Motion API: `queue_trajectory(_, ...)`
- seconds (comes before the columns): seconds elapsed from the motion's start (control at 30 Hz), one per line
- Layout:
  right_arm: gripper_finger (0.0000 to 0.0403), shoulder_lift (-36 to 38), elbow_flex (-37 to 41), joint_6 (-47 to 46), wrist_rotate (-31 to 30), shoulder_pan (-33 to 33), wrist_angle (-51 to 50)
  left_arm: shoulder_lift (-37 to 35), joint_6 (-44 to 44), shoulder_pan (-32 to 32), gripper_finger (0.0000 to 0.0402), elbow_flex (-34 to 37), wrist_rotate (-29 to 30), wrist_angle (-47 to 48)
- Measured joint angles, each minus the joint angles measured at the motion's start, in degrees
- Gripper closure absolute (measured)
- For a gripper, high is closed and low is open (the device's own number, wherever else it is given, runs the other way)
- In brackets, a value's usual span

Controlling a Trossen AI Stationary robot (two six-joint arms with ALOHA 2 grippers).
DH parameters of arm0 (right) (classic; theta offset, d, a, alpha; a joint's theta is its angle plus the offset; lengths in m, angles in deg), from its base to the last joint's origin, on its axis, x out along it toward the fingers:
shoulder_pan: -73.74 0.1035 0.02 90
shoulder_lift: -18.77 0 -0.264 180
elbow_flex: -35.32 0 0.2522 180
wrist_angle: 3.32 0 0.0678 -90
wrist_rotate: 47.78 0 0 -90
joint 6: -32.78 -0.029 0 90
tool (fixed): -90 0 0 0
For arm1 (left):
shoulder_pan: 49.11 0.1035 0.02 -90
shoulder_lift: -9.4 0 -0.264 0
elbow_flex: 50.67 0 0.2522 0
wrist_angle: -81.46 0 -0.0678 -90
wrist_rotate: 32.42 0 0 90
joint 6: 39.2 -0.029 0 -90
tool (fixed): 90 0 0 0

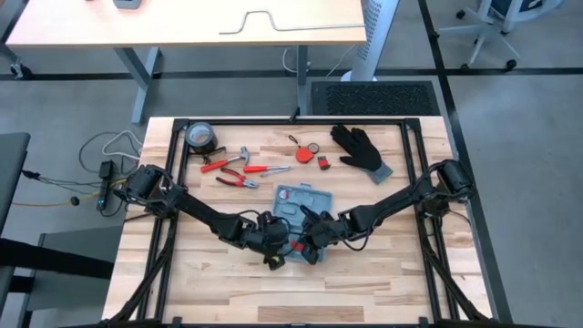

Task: Prefit tool cases
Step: Put the orange screwdriver bits into the gray prefit tool case

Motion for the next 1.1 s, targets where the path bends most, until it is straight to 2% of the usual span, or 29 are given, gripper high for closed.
queue_trajectory(0.37, 0.0402, -0.7, 0.0, -1.3, 1.0, 1.7, -0.6, -1.3, -6.1, 0.0, 0.0402, 0.0, -0.9, -2.2)
queue_trajectory(0.63, 0.0402, -2.8, 0.0, -5.9, -1.1, 5.0, -0.5, -1.9, -8.6, 0.4, 0.0402, 0.1, -0.7, -3.5)
queue_trajectory(0.9, 0.0402, -2.6, 0.0, -11.8, -10.9, 7.2, -2.7, -1.9, -8.9, 0.4, 0.0402, 0.1, -1.2, -4.5)
queue_trajectory(1.1, 0.0402, -2.5, 0.0, -15.0, -11.8, 9.5, -4.5, -2.0, -8.8, 0.4, 0.0402, 0.1, -1.2, -4.5)
